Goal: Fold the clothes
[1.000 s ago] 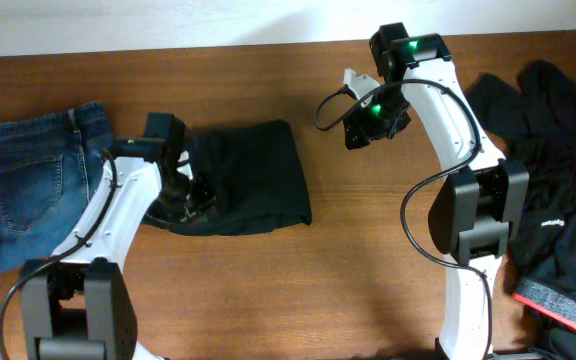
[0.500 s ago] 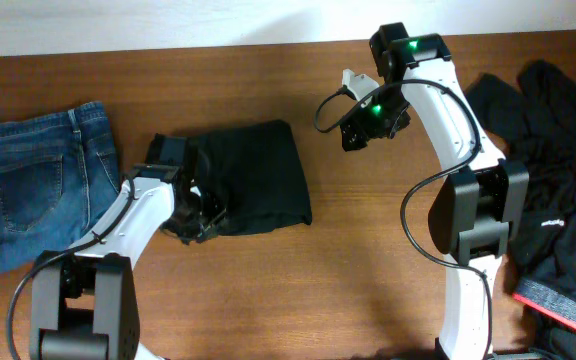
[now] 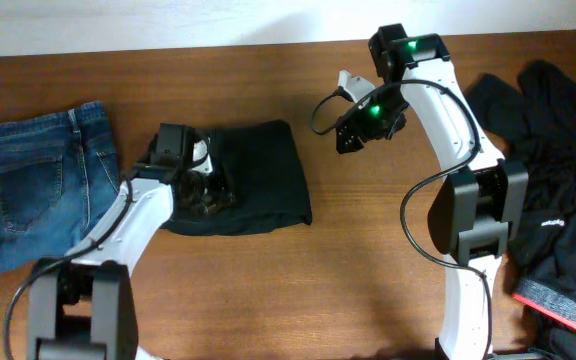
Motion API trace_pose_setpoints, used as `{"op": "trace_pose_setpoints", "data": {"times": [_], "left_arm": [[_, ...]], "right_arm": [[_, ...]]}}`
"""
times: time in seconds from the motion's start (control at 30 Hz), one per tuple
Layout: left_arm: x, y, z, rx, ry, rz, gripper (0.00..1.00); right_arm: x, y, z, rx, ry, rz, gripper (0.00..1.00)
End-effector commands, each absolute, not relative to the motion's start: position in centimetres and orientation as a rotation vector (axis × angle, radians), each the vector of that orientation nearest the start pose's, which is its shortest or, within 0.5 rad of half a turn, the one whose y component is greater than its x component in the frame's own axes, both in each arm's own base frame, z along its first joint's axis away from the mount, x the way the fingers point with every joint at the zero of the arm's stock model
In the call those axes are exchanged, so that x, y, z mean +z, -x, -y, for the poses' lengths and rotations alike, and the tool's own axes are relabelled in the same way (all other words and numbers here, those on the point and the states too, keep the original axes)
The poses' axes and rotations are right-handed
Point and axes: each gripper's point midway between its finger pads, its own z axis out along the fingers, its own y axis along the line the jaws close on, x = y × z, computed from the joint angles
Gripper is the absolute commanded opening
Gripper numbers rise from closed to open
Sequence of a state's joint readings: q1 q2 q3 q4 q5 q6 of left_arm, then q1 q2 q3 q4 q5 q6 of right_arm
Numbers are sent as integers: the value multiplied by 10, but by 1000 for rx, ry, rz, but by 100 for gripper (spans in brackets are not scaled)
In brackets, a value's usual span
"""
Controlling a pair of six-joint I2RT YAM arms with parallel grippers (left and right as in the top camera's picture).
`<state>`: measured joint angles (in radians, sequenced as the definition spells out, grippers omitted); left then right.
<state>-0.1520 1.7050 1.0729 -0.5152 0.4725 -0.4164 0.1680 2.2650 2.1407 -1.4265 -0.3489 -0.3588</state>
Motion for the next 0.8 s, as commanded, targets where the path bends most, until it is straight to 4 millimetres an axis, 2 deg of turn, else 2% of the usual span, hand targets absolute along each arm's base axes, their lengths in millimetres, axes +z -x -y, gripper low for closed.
{"op": "trace_pose_setpoints", "data": {"times": [0.0, 0.07, 0.1, 0.17, 0.2, 0.27, 0.3, 0.43, 0.57, 0.7, 0.77], "left_arm": [[124, -391, 138, -727, -115, -2536, 27], [137, -409, 127, -613, -119, -2460, 27], [147, -425, 121, -524, -164, -2384, 27], [162, -446, 113, -407, -222, -2275, 27], [171, -454, 110, -357, -252, -2221, 32], [183, -466, 107, -308, -313, -2144, 52], [185, -470, 103, -297, -315, -2138, 55], [171, -484, 81, -295, -268, -2257, 58], [160, -497, 66, -276, -262, -2358, 59], [157, -515, 52, -228, -235, -2370, 59], [153, -520, 47, -224, -224, -2371, 59]], "right_arm": [[127, -420, -147, 641, 805, -2895, 80], [133, -411, -158, 769, 793, -2889, 80], [140, -402, -169, 907, 752, -2892, 80], [147, -397, -180, 1038, 649, -2908, 80], [150, -395, -184, 1094, 619, -2901, 80], [154, -394, -189, 1152, 603, -2885, 80], [155, -394, -190, 1159, 599, -2884, 80], [155, -387, -194, 1171, 607, -2909, 81], [156, -368, -208, 1187, 705, -2939, 82], [149, -350, -233, 1154, 849, -2946, 81], [143, -343, -248, 1153, 913, -2934, 75]]}}
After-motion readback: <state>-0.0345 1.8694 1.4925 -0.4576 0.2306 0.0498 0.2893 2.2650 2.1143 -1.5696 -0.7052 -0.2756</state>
